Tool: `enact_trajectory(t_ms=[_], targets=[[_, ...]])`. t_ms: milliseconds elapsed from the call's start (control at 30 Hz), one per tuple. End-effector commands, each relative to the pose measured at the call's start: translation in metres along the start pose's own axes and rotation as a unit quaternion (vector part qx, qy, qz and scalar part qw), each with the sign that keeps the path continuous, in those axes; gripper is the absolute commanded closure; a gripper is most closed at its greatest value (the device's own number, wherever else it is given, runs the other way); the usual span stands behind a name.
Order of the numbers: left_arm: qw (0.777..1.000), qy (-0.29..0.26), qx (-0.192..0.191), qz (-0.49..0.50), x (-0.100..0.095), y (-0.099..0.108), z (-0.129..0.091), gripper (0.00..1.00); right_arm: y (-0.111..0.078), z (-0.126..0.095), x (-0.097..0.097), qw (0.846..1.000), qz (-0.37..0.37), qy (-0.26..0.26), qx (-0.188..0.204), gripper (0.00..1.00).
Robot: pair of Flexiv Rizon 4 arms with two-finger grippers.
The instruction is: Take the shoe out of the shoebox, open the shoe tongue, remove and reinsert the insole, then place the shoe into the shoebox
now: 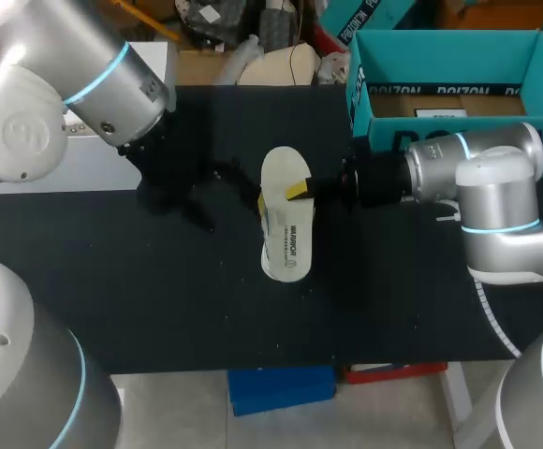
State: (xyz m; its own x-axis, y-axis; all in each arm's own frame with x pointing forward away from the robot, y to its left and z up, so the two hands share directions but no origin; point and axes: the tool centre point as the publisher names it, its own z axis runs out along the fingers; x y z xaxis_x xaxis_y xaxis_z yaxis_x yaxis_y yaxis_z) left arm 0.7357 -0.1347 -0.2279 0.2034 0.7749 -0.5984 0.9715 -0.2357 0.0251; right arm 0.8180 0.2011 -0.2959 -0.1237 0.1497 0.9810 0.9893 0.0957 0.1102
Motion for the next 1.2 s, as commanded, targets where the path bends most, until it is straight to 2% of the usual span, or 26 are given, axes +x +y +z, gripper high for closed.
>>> enact_trajectory(t_ms=[33, 300, 433, 500, 600, 700, 800, 1200], targets=[[0.99, -0.141, -0.002, 0.002, 0.007, 0.0, 0.002, 0.0, 0.0, 0.001, 0.0, 1.0, 0.0, 0.0, -0.001, 1.0], [0.99, -0.141, -0.002, 0.002, 0.007, 0.0, 0.002, 0.0, 0.0, 0.001, 0.0, 1.0, 0.0, 0.0, -0.001, 1.0], [0.978, -0.193, -0.071, -0.026, 0.015, -0.002, 0.005, 0.0, 0.0, 0.001, 0.0, 1.0, 0.0, 0.0, -0.001, 1.0], [0.97, -0.223, -0.085, -0.037, 0.02, -0.001, 0.006, 0.0, 0.0, 0.001, 0.0, 1.0, 0.0, 0.0, -0.001, 1.0], [0.963, -0.23, -0.135, -0.05, 0.028, 0.0, 0.011, 0.0, 0.0, 0.001, 0.0, 1.0, 0.0, 0.0, -0.001, 1.0], [0.951, -0.261, -0.15, -0.063, 0.033, 0.0, 0.014, 0.0, 0.0, 0.001, 0.0, 1.0, 0.0, 0.0, -0.001, 1.0], [0.947, -0.283, -0.144, -0.051, 0.035, 0.0, 0.021, 0.0, 0.0, 0.001, 0.0, 1.0, 0.0, 0.0, -0.001, 1.0], [0.947, -0.283, -0.144, -0.051, 0.035, 0.0, 0.021, 0.0, 0.0, 0.001, 0.0, 1.0, 0.0, 0.0, -0.001, 1.0]])
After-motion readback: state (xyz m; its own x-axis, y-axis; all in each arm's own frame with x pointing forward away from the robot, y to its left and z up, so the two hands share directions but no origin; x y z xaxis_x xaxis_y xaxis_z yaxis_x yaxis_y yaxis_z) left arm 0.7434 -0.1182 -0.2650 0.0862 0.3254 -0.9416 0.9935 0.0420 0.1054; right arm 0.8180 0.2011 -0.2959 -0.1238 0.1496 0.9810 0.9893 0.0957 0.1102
